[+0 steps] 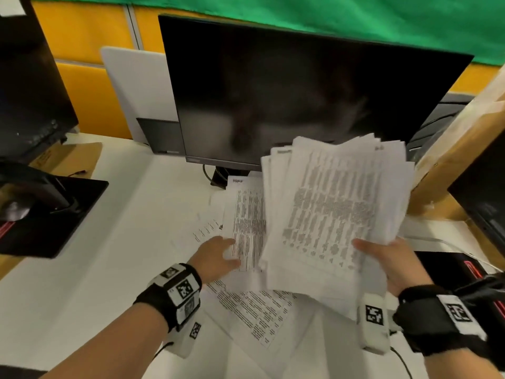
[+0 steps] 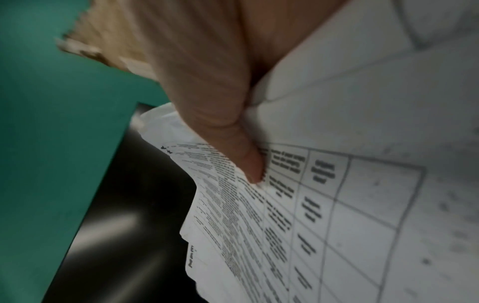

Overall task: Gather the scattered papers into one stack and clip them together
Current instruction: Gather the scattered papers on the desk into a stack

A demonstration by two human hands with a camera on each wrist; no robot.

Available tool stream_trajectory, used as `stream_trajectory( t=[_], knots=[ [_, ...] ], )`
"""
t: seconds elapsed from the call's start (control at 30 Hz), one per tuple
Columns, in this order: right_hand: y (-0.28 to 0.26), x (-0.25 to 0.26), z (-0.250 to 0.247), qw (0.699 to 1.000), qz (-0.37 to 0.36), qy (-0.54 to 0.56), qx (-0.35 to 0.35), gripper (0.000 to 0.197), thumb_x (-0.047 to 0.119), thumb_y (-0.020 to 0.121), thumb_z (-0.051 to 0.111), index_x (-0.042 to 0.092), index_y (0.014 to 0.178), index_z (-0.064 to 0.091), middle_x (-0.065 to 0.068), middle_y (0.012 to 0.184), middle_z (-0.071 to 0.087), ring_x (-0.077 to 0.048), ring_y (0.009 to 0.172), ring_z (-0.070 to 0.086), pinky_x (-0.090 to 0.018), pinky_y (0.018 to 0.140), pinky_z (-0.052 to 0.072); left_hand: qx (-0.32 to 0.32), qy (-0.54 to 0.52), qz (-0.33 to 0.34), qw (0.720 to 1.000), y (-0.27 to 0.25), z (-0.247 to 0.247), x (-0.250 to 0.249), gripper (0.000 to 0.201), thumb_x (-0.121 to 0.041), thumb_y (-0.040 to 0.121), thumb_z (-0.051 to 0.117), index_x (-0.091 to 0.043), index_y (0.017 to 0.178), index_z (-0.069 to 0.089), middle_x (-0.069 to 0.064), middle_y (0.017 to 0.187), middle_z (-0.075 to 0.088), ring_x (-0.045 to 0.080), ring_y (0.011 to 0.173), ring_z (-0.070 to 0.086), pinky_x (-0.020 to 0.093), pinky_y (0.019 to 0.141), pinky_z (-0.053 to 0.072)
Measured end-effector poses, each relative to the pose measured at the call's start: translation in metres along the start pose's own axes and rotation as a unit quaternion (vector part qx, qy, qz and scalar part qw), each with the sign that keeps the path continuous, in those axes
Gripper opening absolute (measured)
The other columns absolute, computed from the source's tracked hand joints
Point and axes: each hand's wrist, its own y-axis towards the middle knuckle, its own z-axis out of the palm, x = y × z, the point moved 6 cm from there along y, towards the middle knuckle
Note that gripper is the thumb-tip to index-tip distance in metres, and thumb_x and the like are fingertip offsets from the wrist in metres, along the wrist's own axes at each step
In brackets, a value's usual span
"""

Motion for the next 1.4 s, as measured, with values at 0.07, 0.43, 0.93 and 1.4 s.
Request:
stream_trajectory(
  t=[0.07, 0.43, 0.93, 1.4],
  knots=[
    [-0.007, 0.010, -0.019, 0.999, -0.027, -0.019, -0.042, 0.043, 0.008, 0.078, 0.071, 0.008, 0.119, 0.061, -0.006, 0.103, 0.071, -0.028, 0.096, 0.065, -0.046, 0.087, 0.050, 0.033, 0.101, 0.026, 0.994, 0.002, 0.021, 0.006, 0.064, -0.048, 0.093, 0.043, -0.031, 0.150, 0.018, 0.007, 0.161, 0.004, 0.024, 0.149, 0.002, 0.043, 0.120, 0.007],
    [-0.039, 0.034, -0.037, 0.987, -0.064, -0.090, -0.116, 0.041, 0.003, 0.086, 0.061, 0.005, 0.126, 0.054, -0.009, 0.109, 0.059, -0.022, 0.096, 0.052, -0.037, 0.083, 0.038, -0.092, 0.094, -0.106, 0.986, -0.001, 0.019, 0.022, 0.090, -0.063, 0.080, 0.052, -0.012, 0.147, 0.022, 0.011, 0.149, 0.030, 0.028, 0.135, 0.031, 0.041, 0.109, 0.033],
    [-0.042, 0.052, -0.039, 0.978, -0.094, -0.114, -0.149, 0.042, 0.009, 0.088, 0.059, 0.006, 0.129, 0.052, -0.016, 0.118, 0.062, -0.025, 0.095, 0.053, -0.038, 0.081, 0.039, -0.096, -0.089, -0.097, 0.987, 0.026, 0.020, -0.008, 0.046, -0.032, 0.091, 0.049, -0.010, 0.131, 0.052, 0.008, 0.132, 0.056, 0.027, 0.120, 0.054, 0.037, 0.100, 0.047],
    [-0.050, 0.048, -0.048, 0.974, -0.095, -0.131, -0.162, 0.043, 0.008, 0.088, 0.059, 0.009, 0.130, 0.051, -0.017, 0.125, 0.060, -0.026, 0.099, 0.053, -0.043, 0.084, 0.041, -0.006, 0.063, -0.093, 0.994, 0.052, 0.028, -0.026, 0.048, -0.017, 0.091, 0.051, -0.009, 0.137, 0.043, 0.010, 0.141, 0.047, 0.024, 0.123, 0.052, 0.030, 0.099, 0.044]
  ],
)
